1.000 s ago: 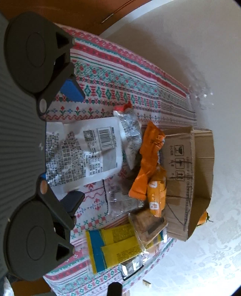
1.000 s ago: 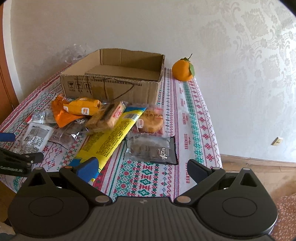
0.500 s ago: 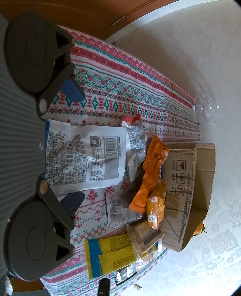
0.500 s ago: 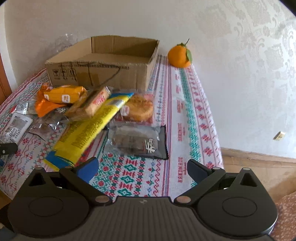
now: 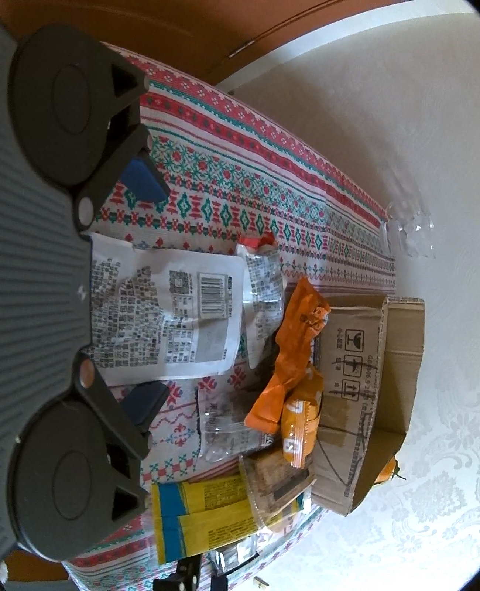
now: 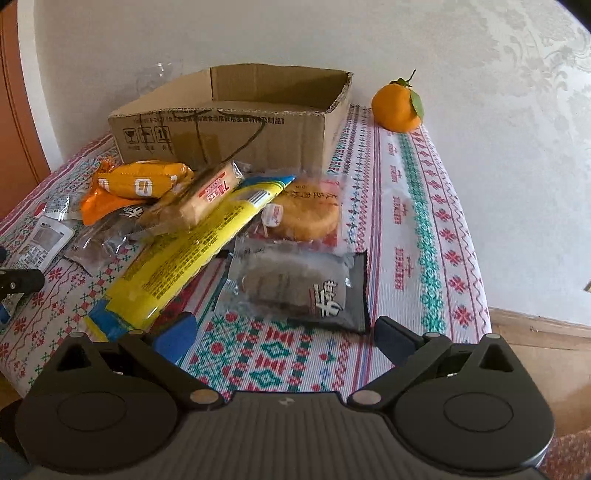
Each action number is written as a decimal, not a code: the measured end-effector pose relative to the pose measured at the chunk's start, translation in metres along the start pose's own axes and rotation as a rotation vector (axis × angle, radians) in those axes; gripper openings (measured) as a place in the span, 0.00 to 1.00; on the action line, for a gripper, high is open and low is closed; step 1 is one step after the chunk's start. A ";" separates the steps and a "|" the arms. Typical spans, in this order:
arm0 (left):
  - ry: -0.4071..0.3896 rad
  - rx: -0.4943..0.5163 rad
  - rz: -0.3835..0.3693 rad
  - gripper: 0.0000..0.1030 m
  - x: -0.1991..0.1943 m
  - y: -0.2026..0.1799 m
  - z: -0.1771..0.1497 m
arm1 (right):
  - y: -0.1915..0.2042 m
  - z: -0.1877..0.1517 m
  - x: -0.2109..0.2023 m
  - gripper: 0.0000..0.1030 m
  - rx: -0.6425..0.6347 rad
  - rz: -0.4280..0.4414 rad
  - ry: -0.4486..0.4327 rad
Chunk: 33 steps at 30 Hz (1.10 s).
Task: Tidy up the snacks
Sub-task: 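Move the left tool toward the white printed bag while the right tool approaches the clear pastry packet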
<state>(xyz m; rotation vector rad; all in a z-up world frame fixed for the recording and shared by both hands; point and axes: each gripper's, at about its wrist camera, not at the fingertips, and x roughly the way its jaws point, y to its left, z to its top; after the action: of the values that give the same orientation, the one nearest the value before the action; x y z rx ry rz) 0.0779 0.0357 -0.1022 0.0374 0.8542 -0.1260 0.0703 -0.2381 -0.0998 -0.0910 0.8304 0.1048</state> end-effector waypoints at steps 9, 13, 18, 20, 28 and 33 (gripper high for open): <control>0.016 0.022 -0.018 0.98 -0.002 -0.008 0.000 | -0.004 0.003 0.008 1.00 -0.022 0.018 -0.043; 0.016 0.027 -0.025 0.97 -0.001 -0.010 0.001 | -0.004 0.006 0.012 1.00 -0.027 0.019 -0.050; 0.010 0.050 -0.048 0.79 -0.006 -0.014 0.002 | -0.004 0.010 0.016 1.00 -0.018 0.011 -0.054; 0.006 0.057 -0.053 0.72 -0.007 -0.016 0.003 | -0.004 0.011 0.018 1.00 -0.017 0.010 -0.055; 0.016 0.062 -0.060 0.71 -0.007 -0.015 0.004 | -0.003 0.016 0.012 0.86 0.001 -0.015 -0.041; 0.038 0.066 -0.081 0.70 -0.008 -0.011 0.008 | -0.004 0.015 0.003 0.79 0.007 -0.030 -0.036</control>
<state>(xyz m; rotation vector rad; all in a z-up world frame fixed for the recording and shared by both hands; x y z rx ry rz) 0.0771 0.0247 -0.0912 0.0674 0.8899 -0.2303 0.0840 -0.2396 -0.0917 -0.0944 0.7934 0.0755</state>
